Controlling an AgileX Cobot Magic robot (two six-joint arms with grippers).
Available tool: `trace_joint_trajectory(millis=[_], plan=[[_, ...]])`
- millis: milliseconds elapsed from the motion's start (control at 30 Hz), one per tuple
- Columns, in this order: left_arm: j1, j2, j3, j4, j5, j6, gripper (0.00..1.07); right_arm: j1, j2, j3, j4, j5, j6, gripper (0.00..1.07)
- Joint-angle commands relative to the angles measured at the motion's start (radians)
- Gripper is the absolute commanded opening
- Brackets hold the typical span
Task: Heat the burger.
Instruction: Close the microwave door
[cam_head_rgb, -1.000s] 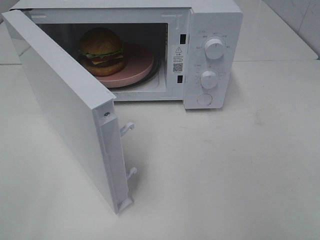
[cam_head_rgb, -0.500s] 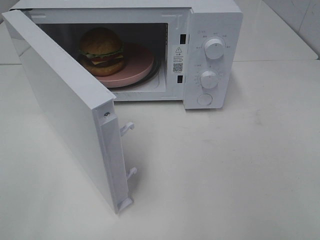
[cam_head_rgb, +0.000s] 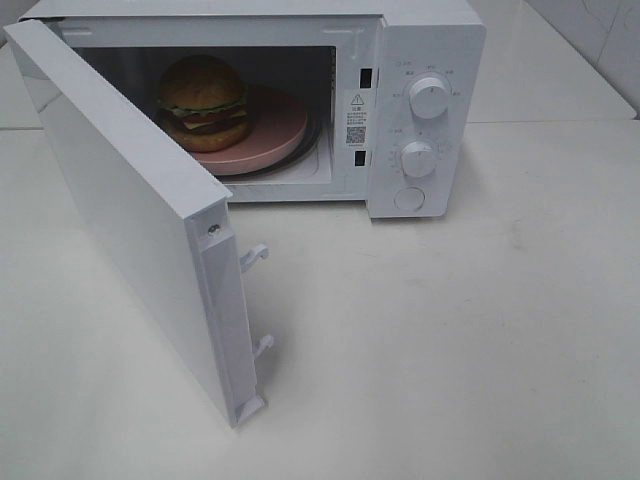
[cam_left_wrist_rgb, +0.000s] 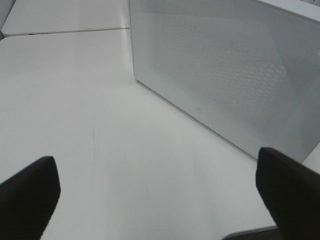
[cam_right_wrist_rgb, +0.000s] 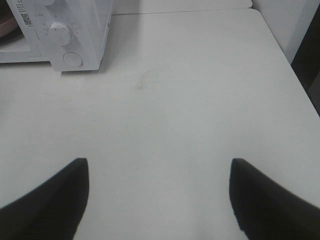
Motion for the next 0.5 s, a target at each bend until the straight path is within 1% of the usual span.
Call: trace_joint_trajectory(millis=[33,400,500], plan=[[-0.003,-0.001,0.002,-0.002,-0.003,-0.001,1.00,-0.009,-0.030,0.003,0.003,-0.016,-0.008,0.75],[-0.003,0.003,0.000,-0.002,-0.007,-0.006,1.00,-0.009,-0.030,0.003,0.003,-0.016,-0.008,0.75],[-0.003,0.022,0.000,-0.014,-0.009,-0.006,0.98,-0.009,-0.030,0.003,0.003,-0.016,-0.008,0.75]])
